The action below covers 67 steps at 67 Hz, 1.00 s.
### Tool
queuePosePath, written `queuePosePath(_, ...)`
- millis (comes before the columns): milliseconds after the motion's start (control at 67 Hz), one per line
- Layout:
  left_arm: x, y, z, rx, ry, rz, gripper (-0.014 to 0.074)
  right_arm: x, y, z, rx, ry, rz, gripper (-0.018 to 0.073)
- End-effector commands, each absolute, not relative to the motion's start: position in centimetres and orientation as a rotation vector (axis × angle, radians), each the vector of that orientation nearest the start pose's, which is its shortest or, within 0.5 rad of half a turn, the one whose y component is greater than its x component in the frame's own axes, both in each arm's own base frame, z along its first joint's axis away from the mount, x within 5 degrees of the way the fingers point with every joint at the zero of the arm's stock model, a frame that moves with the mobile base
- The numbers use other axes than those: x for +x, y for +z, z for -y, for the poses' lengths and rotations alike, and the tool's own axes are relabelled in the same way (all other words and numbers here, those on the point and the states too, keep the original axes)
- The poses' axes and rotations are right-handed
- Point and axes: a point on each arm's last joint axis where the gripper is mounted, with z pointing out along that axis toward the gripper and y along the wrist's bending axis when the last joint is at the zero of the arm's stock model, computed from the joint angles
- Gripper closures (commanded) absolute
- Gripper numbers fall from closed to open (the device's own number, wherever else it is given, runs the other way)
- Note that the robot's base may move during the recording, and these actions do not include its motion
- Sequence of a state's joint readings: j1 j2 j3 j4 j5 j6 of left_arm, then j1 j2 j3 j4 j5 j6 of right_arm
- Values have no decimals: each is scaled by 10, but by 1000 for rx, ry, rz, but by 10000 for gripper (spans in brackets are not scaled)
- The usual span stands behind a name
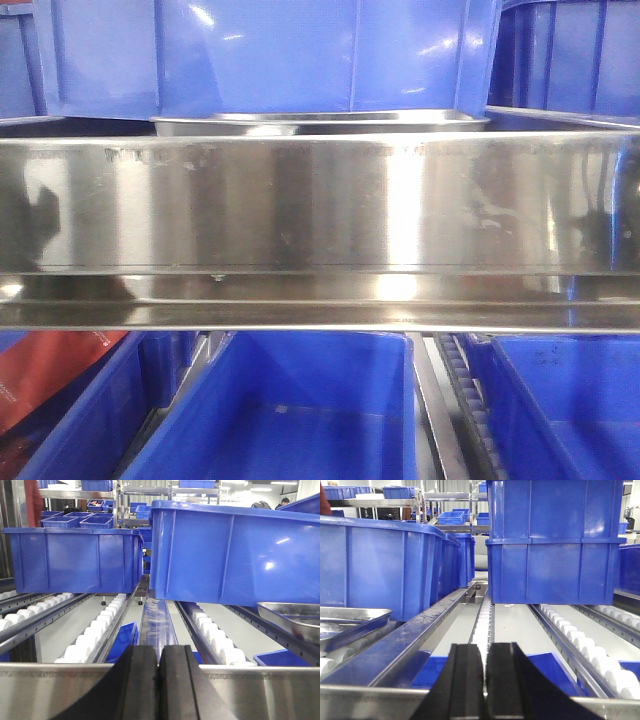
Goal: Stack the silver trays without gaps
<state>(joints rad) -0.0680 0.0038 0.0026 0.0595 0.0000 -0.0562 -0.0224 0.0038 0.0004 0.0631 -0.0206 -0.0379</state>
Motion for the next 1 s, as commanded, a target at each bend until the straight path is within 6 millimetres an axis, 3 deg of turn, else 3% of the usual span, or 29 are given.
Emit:
queuePosePath(0, 56, 215, 4, 48, -54, -1465, 610, 56, 217, 2, 36, -9, -1442, 577)
queuePosePath(612, 56, 216, 4, 52, -51, -1451, 610, 55, 219, 2, 37, -10, -1415, 577)
queuePosePath(791, 54, 224, 4, 52, -52, -1421, 610, 52, 232, 3, 40, -16, -1278, 577)
queuePosePath(986, 44, 263, 2, 97, 30, -1397, 610, 39, 280, 1, 28, -5, -1314, 577)
